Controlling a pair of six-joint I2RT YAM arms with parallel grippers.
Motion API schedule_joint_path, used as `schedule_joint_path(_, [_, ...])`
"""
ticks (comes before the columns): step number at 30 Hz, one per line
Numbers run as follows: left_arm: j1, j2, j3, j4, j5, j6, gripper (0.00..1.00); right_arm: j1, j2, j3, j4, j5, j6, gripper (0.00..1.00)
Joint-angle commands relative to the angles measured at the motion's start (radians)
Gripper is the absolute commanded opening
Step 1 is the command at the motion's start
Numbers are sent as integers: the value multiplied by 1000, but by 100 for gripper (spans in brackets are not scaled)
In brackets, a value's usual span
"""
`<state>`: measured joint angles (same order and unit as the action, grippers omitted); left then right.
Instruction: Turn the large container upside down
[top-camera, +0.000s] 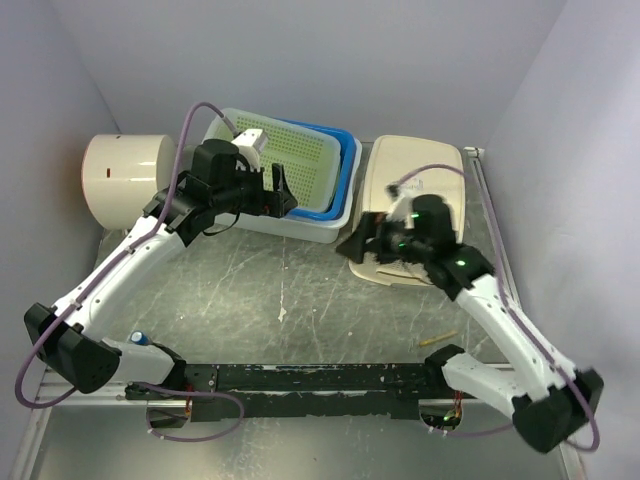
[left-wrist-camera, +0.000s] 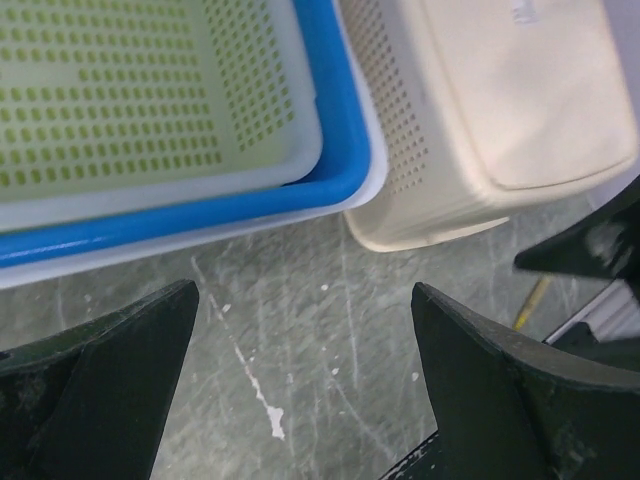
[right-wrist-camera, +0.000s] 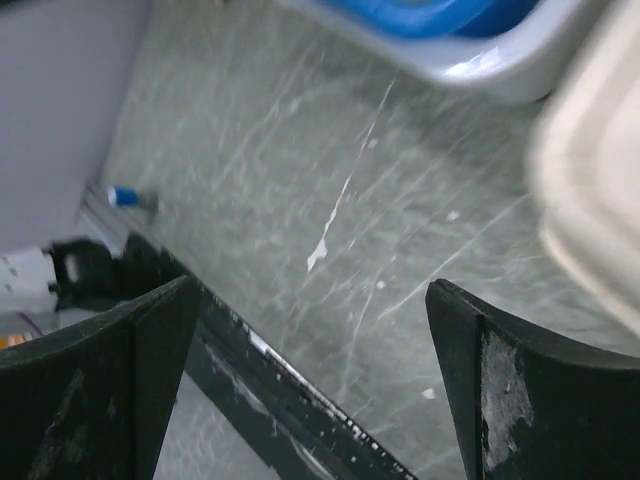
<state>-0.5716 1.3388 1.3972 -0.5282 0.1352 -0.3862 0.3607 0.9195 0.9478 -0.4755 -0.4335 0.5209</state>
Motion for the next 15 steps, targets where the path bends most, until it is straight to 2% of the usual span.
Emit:
schedule_joint_path(1, [7,-18,-30,-67,-103,22,100,297,138,19,13,341,19,98])
schedule_joint_path(3, [8,-22,-49,-56,-97,11,99,343,219,44,3,435,37,98])
schedule_joint_path(8, [9,-29,-75,-40,-77,-5,100,320,338,74,20,642,29,100])
schedule_joint_path(10, [8,-31,-81,-34,-69,-4,100,256,363,93,34,667,8,100])
schedule_joint_path(15, [8,-26,-89,-37,-57,3,100,-7,387,87,100,624,35,100])
